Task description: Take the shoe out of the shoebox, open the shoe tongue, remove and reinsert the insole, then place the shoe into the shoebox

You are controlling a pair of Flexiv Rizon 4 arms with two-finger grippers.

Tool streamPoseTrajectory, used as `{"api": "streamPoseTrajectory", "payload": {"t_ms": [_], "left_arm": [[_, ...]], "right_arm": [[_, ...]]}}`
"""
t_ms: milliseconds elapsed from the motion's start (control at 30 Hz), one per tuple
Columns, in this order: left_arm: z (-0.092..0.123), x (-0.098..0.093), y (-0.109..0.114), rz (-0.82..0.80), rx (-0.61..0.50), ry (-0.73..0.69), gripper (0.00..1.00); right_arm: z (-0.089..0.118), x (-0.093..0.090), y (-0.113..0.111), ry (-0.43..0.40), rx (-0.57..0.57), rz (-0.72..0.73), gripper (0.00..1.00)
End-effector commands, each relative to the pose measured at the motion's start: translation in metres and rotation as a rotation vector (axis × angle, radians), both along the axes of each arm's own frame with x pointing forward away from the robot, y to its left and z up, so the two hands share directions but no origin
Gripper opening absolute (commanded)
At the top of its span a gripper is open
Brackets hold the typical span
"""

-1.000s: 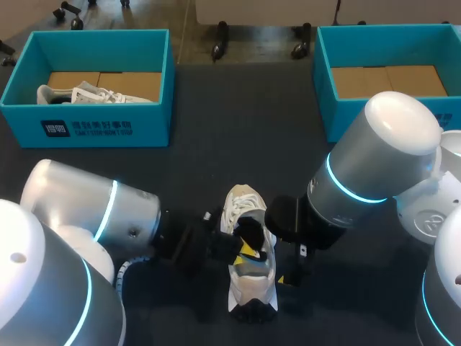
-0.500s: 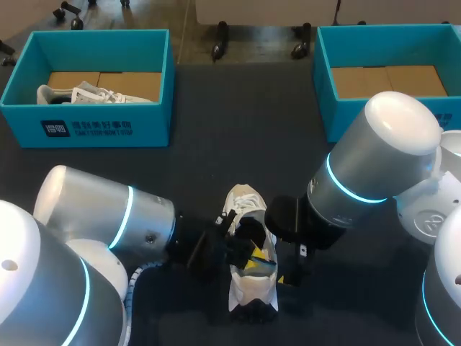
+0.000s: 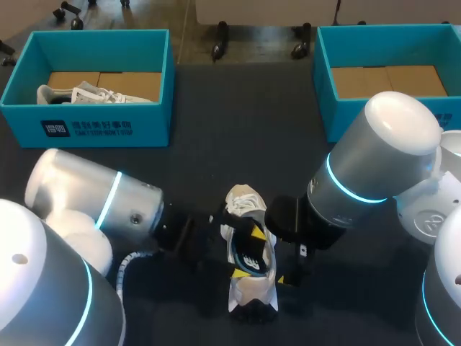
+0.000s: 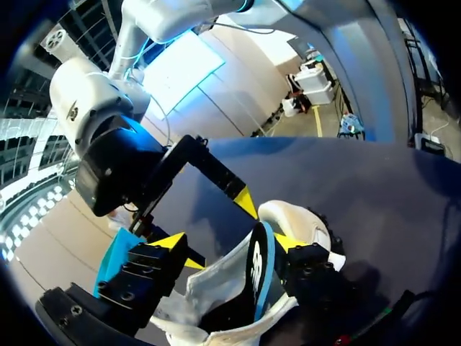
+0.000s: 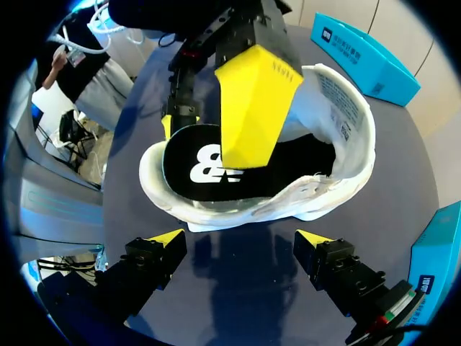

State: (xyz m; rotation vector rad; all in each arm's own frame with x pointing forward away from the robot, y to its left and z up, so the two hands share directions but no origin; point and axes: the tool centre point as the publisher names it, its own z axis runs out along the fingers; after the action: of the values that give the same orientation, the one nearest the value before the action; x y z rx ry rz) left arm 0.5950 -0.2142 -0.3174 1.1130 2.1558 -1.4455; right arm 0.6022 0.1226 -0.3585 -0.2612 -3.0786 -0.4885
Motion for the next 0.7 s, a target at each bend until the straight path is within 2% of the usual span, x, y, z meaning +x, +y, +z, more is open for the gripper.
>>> {"api": "streamPoseTrajectory", "payload": {"t_ms": [33,300,700], "left_arm": [[0.015,0.001,0.015,-0.024,0.021,0.008,0.79],[0.028,0.000,0.028,-0.070,0.080,0.026,0.77],[0.030,-0.002,0.043,-0.177,0.216,0.075,0.71]], "right_arm": [[-0.001,-0.002,-0.001,-0.003,0.003,0.000,1.00],[-0.001,-0.002,-0.001,-0.003,0.003,0.000,1.00],[-0.001,-0.002,-0.001,-0.003,0.003,0.000,1.00]]}}
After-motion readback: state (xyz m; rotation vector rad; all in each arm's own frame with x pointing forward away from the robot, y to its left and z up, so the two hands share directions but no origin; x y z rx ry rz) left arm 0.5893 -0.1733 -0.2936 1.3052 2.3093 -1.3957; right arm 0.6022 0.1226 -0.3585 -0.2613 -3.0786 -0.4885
